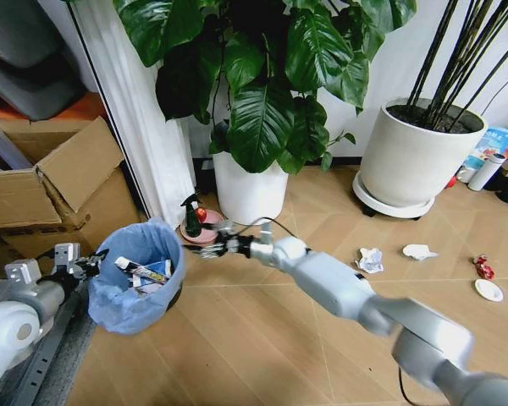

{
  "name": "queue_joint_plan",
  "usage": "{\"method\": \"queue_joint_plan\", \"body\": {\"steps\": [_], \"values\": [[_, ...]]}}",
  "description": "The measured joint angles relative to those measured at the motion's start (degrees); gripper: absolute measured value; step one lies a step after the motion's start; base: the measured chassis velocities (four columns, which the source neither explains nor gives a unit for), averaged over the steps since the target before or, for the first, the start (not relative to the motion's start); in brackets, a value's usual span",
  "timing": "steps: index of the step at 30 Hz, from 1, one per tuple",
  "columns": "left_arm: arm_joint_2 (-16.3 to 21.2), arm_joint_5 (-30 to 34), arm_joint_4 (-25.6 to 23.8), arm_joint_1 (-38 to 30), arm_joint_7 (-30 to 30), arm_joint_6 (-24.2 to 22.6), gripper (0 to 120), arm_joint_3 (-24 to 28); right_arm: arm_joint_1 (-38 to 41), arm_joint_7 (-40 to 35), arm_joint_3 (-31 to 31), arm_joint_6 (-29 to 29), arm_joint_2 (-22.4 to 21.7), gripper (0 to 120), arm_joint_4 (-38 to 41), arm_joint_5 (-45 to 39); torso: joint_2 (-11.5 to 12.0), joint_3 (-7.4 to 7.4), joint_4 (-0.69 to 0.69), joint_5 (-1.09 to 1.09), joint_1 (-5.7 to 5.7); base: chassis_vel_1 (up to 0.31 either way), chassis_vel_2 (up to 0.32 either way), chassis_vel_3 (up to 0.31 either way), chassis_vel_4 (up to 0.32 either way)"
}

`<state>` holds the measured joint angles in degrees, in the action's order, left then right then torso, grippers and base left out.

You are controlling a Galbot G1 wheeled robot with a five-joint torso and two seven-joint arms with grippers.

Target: Pick up the trash bin and place the garbage on the floor into it.

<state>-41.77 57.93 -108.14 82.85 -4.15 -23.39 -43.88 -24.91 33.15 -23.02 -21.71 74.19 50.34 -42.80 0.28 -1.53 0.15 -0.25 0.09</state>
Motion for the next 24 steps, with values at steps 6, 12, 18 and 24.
{"method": "queue_joint_plan", "body": {"steps": [6, 12, 18, 24], "values": [[-1.34, -0.14, -0.2, 0.27, 0.05, 0.09, 0, -0.66, -8.5, -8.69, 9.91, 0.49, -7.78, 100, 3.7, 4.19, 0.0, 0.0, -0.01, 0.02, 0.0, 0.0, 0.0, 0.0, 0.0], [-2.93, -0.72, -0.17, 0.96, 0.35, 0.37, 0, -1.94, -23.07, -15.75, 22.81, 3.13, -18.0, 100, 12.1, 3.78, 0.0, 0.01, 0.02, 0.0, -0.01, 0.0, 0.0, 0.0, 0.0], [-4.57, -2.15, -0.58, 2.2, 0.73, 0.74, 0, -2.45, -35.6, -16.97, 36.18, 5.15, -19.44, 100, 20.64, 5.79, 0.0, 0.01, -0.02, -0.02, -0.01, 0.0, 0.0, 0.0, 0.0], [-6.24, -3.59, -1.89, 4.14, 1.11, 1.2, 0, -3.11, -44.51, -16.34, 46.75, 6.17, -17.91, 100, 26.03, 7.84, 0.0, 0.01, -0.02, -0.01, -0.01, 0.0, 0.0, 0.0, 0.0]]}}
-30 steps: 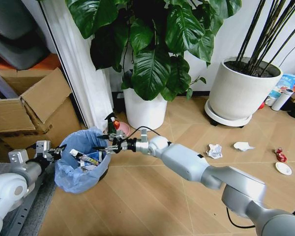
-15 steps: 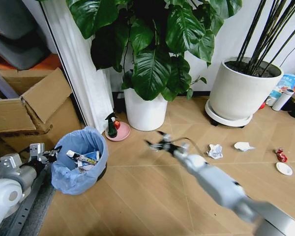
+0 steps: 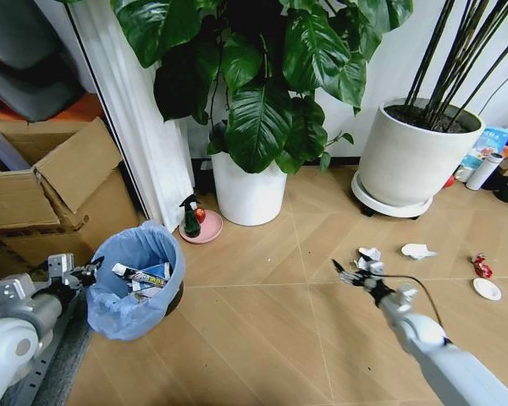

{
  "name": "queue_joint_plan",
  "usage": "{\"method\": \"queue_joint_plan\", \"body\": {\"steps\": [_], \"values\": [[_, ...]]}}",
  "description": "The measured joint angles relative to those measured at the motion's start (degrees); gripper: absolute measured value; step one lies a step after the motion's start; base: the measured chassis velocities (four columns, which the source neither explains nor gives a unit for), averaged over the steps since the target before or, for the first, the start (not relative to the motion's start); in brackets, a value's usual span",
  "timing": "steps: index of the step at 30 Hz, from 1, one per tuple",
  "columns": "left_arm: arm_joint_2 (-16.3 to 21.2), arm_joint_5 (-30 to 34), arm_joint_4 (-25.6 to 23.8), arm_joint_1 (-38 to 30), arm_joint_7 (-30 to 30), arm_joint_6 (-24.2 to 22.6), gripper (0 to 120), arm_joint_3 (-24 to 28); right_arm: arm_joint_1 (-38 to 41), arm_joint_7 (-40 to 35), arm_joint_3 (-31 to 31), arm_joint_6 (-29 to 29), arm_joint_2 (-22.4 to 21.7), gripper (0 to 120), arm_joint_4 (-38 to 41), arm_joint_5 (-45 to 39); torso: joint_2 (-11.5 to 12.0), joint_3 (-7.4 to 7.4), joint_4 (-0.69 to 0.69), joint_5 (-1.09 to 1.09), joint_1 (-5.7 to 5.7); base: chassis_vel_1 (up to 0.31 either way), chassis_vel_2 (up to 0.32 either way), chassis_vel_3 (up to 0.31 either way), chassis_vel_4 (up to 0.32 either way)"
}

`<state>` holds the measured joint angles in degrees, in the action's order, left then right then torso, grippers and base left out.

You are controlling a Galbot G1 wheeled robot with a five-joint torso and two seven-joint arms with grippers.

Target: Pick up the trash bin and place the garbage on the floor into it.

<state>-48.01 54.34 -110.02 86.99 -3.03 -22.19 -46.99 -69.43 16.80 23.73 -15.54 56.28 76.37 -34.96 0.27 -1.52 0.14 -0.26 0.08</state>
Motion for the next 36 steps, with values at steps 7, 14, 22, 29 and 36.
{"method": "queue_joint_plan", "body": {"steps": [7, 14, 22, 29, 36], "values": [[-2.58, -1.55, -1.36, 2.82, 1.03, 0.83, 0, -1.81, -8.47, 2.73, 9.61, 0.11, 4.12, 100, 2.19, 0.91, 0.0, 0.0, 0.0, 0.0, 0.0, 0.0, 0.0, 0.0, 0.0], [-3.28, -1.88, -1.3, 3.09, 1.38, 1.16, 0, -2.3, -11.15, 3.75, 13.66, 0.13, 7.78, 100, 2.73, 0.7, 0.0, 0.0, 0.01, 0.0, 0.0, -0.01, -0.001, 0.013, 0.002], [-3.18, -1.93, -0.86, 2.94, 1.53, 1.23, 0, -2.04, -10.98, 4.01, 13.93, 0.29, 7.71, 100, 2.57, 0.13, 0.0, -0.01, 0.0, -0.02, 0.0, -0.136, -0.047, 0.149, 0.05], [-2.82, -1.72, -0.35, 2.87, 1.74, 1.38, 0, -2.08, -10.86, 4.28, 13.42, 0.1, 7.7, 100, 2.02, 0.02, 0.0, -0.01, 0.01, -0.02, 0.01, -0.212, -0.092, 0.216, 0.075], [-2.82, -1.65, -0.19, 2.57, 1.73, 1.38, 0, -2.01, -10.84, 5.06, 13.06, -0.14, 7.92, 100, 1.46, 0.07, 0.0, -0.01, 0.0, -0.01, 0.01, -0.196, -0.07, 0.192, 0.074]]}}
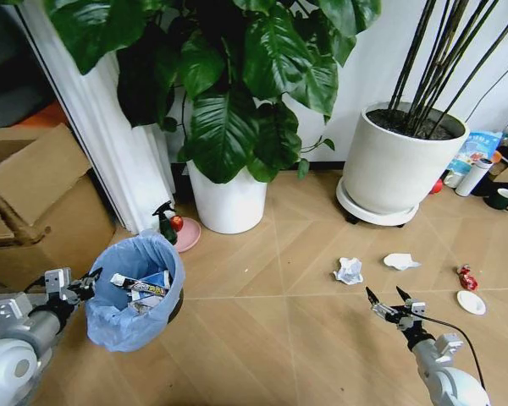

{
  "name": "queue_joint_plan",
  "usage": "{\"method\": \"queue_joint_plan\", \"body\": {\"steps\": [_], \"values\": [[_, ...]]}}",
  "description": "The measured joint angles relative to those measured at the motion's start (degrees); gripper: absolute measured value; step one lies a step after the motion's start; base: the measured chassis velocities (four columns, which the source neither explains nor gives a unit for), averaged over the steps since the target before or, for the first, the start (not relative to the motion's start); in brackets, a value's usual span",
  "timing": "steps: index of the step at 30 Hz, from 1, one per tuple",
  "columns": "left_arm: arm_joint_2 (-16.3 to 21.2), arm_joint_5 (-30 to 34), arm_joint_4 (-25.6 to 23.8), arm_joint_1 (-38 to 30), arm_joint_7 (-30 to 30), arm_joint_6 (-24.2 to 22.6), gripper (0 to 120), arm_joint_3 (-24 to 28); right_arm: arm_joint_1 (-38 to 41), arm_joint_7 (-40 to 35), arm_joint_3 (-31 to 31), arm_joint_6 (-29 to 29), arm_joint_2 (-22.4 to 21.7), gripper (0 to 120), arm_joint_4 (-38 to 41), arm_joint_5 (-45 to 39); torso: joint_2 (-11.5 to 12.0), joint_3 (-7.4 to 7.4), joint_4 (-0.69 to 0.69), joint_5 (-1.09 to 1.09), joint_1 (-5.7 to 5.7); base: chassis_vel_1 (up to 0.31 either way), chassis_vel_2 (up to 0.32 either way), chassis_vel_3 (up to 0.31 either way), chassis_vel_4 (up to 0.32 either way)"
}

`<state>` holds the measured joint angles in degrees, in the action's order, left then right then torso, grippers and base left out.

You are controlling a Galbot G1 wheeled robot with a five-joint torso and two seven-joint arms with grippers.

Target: Pick up the trash bin and place the garbage on the floor into it.

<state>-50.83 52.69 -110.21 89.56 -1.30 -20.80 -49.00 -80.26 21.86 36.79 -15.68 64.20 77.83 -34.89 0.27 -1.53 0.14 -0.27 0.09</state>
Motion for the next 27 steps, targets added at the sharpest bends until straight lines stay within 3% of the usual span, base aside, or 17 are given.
{"method": "queue_joint_plan", "body": {"steps": [27], "values": [[-0.06, 0.18, -0.85, 0.42, -0.38, -0.17, 0, -0.19, -1.06, 1.15, -0.17, -1.24, -0.48, 100, 0.67, 0.5, 0.0, 0.0, 0.0, 0.0, 0.0, -0.217, -0.058, 0.216, 0.055]]}}
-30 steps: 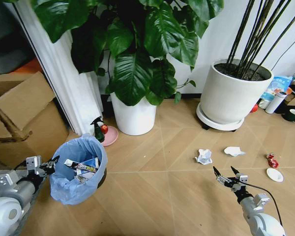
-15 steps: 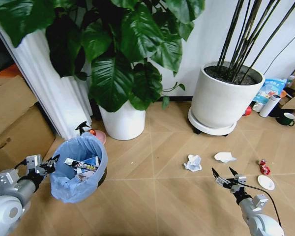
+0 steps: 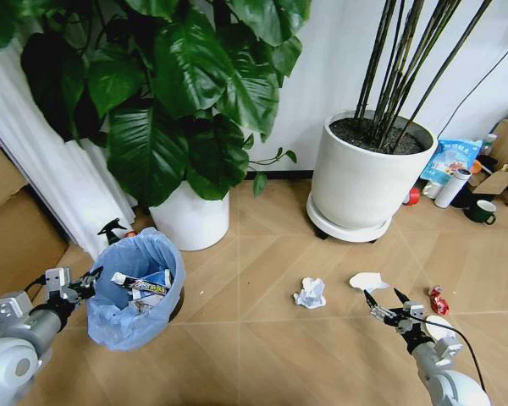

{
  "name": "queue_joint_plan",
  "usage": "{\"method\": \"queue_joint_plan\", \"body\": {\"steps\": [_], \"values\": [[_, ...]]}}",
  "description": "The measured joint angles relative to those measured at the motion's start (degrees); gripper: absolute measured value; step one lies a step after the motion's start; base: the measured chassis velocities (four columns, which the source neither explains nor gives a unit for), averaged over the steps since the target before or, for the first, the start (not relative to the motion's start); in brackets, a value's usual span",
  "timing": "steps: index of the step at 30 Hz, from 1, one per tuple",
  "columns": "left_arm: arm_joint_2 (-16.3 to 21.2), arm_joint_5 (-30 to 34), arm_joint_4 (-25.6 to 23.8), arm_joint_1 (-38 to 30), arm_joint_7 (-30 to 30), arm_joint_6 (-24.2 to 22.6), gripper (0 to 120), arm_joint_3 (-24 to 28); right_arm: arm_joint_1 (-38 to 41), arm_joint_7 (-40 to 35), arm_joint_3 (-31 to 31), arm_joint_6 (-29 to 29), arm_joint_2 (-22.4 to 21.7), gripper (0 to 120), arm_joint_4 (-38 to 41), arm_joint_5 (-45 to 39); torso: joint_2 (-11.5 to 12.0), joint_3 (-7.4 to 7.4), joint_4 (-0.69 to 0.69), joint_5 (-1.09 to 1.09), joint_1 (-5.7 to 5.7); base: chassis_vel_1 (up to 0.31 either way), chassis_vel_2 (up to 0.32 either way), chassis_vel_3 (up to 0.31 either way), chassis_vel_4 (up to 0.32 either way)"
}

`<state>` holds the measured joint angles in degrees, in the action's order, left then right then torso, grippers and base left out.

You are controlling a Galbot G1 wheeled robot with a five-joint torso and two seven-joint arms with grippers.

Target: Pick up the trash bin and place the garbage on the floor into it.

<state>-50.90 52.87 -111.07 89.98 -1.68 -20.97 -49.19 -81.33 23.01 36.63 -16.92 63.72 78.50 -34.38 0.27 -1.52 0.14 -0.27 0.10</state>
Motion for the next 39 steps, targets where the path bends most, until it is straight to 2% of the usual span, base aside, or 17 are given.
{"method": "queue_joint_plan", "body": {"steps": [12, 17, 24, 26, 30, 39], "values": [[-0.09, 0.0, -0.68, 0.84, 0.03, 0.01, 0, -0.72, -1.4, 1.23, -0.08, -1.77, -0.23, 100, 0.62, 2.14, 0.0, -0.01, 0.0, 0.0, 0.0, -0.244, -0.039, 0.244, 0.033], [-0.12, 0.01, -1.05, 1.08, 0.03, 0.01, 0, -0.87, -2.32, 4.45, -0.97, -3.28, -0.61, 100, 0.66, 4.86, 0.0, 0.0, 0.02, 0.01, 0.0, -0.129, -0.035, 0.139, 0.05], [0.3, 0.02, -1.13, 0.98, -0.25, -0.05, 0, -0.89, -1.24, 11.38, -6.53, -5.65, -2.26, 100, -0.27, 8.9, 0.0, 0.0, -0.01, -0.01, -0.01, 0.021, 0.001, -0.012, 0.0], [0.41, 0.01, -1.34, 0.94, -0.5, -0.19, 0, -0.68, 0.73, 15.52, -9.45, -5.97, -2.64, 100, -2.67, 11.76, 0.0, 0.0, -0.02, -0.01, 0.0, 0.0, 0.0, 0.0, 0.0], [0.66, -0.11, -1.35, 0.93, -0.75, -0.34, 0, -0.21, 3.33, 18.64, -13.01, -6.69, -2.74, 100, -5.86, 13.16, 0.0, 0.0, 0.0, 0.0, -0.01, 0.0, 0.0, 0.0, 0.0], [2.33, -0.55, -1.53, 1.54, -0.77, -0.49, 0, 1.4, 12.51, 20.21, -21.17, -6.43, -1.97, 100, -13.63, 14.03, 0.0, 0.0, 0.0, -0.01, 0.0, 0.0, 0.0, 0.0, 0.0]]}}
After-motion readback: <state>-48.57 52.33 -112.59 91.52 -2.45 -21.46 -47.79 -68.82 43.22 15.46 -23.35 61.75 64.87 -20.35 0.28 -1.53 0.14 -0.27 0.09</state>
